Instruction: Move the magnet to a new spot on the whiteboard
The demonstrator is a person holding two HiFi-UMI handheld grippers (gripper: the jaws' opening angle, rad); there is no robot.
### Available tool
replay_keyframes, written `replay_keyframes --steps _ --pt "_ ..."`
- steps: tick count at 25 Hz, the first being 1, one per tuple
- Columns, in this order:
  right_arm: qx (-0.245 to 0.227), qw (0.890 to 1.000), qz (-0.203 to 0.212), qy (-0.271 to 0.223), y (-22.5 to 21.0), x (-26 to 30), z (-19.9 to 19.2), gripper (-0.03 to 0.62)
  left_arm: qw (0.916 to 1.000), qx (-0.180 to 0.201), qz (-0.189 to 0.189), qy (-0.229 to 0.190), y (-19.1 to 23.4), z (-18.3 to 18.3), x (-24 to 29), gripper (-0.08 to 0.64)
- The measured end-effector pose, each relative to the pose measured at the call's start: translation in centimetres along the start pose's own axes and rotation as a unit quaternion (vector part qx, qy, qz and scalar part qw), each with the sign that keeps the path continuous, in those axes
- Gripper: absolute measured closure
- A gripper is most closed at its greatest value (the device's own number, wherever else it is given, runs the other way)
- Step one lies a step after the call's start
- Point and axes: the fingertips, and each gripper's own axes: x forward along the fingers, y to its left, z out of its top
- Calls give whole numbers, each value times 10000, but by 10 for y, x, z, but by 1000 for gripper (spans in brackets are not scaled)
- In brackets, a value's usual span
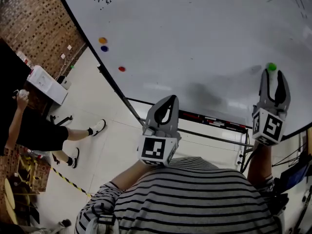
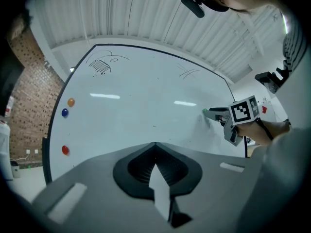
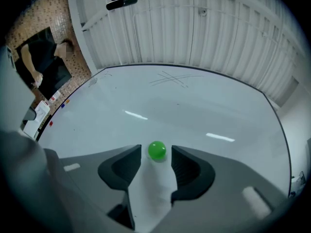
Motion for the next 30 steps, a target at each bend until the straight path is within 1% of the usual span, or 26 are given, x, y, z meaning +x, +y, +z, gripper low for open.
replay_keyframes --steps 3,5,6,8,10,13,16,19,23,26,30 --pt "284 9995 71 -89 -3 -28 7 408 10000 37 56 30 -10 2 -13 543" --pt "664 9976 197 -54 -6 -58 10 415 10000 56 21 64 -27 2 -20 543" --pt "885 9957 283 5 -8 -74 10 435 10000 56 -17 70 -38 3 -24 543" --pt "1244 9910 450 198 -11 -110 6 488 9999 33 -125 61 -66 6 -33 543" --pt "1437 9871 564 428 -14 -146 -1 542 9997 2 -248 63 -96 8 -44 543" --pt "1710 9802 693 722 -22 -196 -10 591 9990 -24 -435 75 -145 8 -64 543" --pt "2044 9702 875 961 -30 -242 -18 591 9979 -44 -624 149 -195 1 -86 543" --pt "2112 9661 1053 1049 -35 -282 -17 592 9968 -162 -732 272 -236 -6 -111 543" --pt "2180 9612 1276 1105 -38 -319 -9 592 9964 -292 -672 421 -266 -10 -138 543" --pt "2246 9589 1306 1142 -44 -336 -4 592 9962 -326 -677 445 -281 -5 -152 543" --pt "2297 9582 1292 1111 -47 -347 5 592 9963 -241 -718 414 -287 7 -162 543"
